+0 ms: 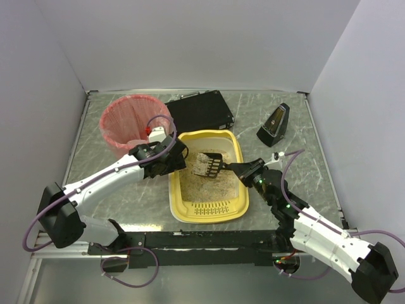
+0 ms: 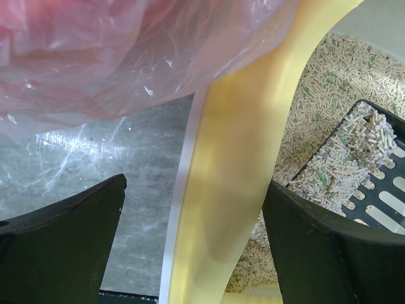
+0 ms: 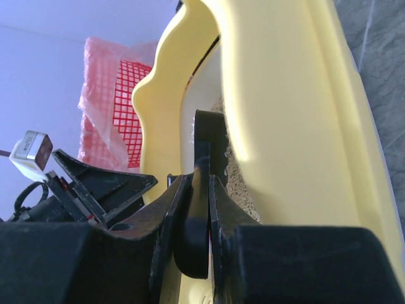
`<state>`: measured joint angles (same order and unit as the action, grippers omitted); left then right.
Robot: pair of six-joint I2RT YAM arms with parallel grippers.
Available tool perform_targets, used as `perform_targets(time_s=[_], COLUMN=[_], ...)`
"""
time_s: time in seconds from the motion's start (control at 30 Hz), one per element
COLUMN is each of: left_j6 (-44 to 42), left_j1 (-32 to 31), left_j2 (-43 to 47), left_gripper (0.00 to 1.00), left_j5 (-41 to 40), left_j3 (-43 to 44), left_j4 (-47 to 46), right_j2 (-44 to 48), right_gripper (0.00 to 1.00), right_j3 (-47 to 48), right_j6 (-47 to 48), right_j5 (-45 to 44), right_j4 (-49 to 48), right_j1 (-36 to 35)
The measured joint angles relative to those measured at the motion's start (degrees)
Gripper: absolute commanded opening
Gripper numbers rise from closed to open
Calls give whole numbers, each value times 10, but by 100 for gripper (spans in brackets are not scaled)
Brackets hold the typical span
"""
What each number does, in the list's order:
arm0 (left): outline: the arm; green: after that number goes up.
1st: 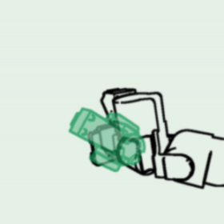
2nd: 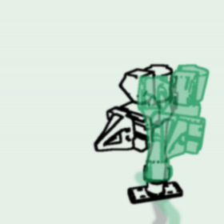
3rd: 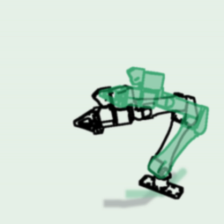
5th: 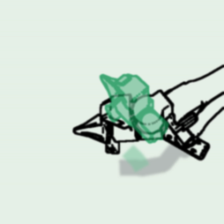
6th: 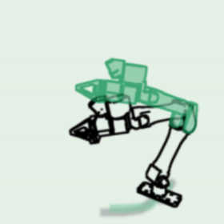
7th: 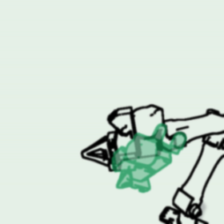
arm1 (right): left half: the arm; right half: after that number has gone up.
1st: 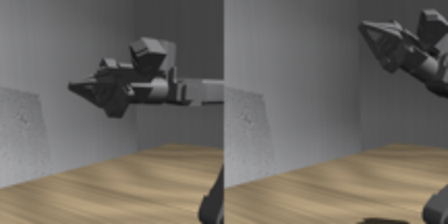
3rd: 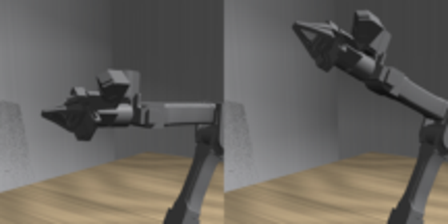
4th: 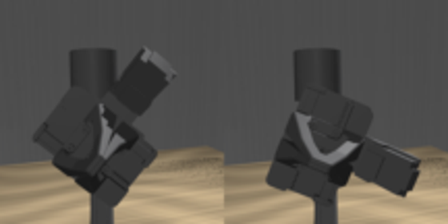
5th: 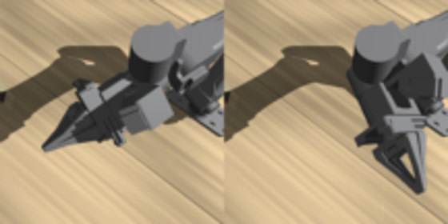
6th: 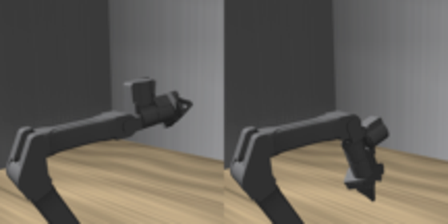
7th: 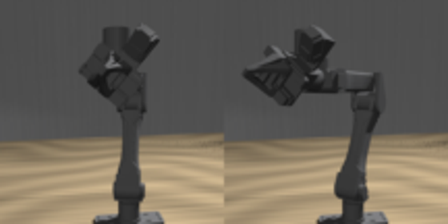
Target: Clean the litter box
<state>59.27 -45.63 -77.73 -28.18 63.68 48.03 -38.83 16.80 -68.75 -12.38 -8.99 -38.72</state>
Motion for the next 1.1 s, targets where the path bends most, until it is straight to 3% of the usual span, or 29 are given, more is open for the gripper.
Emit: perform_targets(time_s=[0.23,0.53,0.77,1.1], left_j6=[-3,-83,-111,-124], left_j1=[0,4,4,1], left_j2=[2,1,-65,-69], left_gripper=[93,86,83,81], left_j5=[-3,24,13,1], left_j3=[-1,2,62,80], left_j4=[0,-25,30,74], right_j2=[21,30,33,43], right_gripper=[0,0,0,0], right_j3=[0,0,0,-18], right_j6=[3,7,7,4], right_j5=[0,-2,-2,7], right_j4=[6,19,29,7], right_j1=[0,0,0,0])
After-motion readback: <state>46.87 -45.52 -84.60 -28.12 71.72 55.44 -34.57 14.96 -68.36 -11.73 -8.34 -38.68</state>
